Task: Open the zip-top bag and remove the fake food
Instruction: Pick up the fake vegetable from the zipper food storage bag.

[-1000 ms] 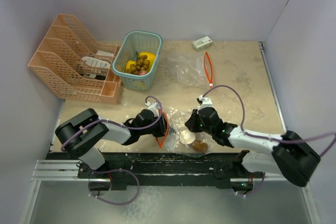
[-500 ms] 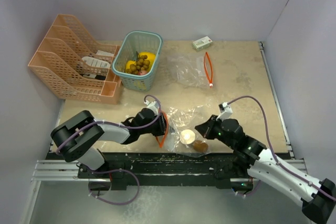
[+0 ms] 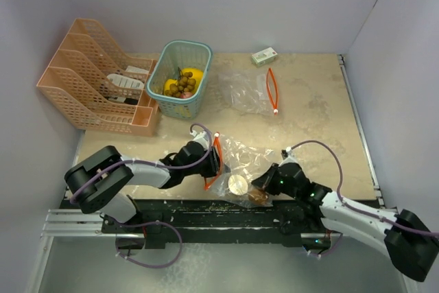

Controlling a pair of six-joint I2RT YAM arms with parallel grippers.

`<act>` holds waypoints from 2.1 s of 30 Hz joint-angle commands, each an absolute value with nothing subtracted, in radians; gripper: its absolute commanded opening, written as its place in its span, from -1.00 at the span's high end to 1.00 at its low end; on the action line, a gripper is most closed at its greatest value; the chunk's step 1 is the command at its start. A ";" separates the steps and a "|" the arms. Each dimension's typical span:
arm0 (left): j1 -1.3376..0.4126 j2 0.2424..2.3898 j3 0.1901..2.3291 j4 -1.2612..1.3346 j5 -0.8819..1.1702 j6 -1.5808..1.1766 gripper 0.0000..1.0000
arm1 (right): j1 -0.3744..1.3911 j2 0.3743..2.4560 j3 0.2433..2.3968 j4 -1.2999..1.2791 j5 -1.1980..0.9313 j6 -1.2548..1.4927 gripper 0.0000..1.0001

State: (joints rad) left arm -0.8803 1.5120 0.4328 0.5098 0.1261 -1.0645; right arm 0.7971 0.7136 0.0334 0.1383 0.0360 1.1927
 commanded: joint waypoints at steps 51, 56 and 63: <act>-0.723 0.974 0.466 -0.091 0.243 -0.904 0.96 | 0.581 1.117 0.225 0.314 -0.026 0.925 1.00; -0.683 0.820 0.663 -0.446 0.054 -0.798 0.89 | 0.577 1.171 0.197 0.392 -0.060 0.939 1.00; -0.639 0.948 0.995 -0.594 -0.276 -0.667 0.82 | 0.577 1.159 0.194 0.399 -0.063 0.937 1.00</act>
State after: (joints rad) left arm -0.6727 0.8593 0.8291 -0.4728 -0.0448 -0.7887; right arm 0.5812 1.1656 0.2070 0.4038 -0.0528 0.9588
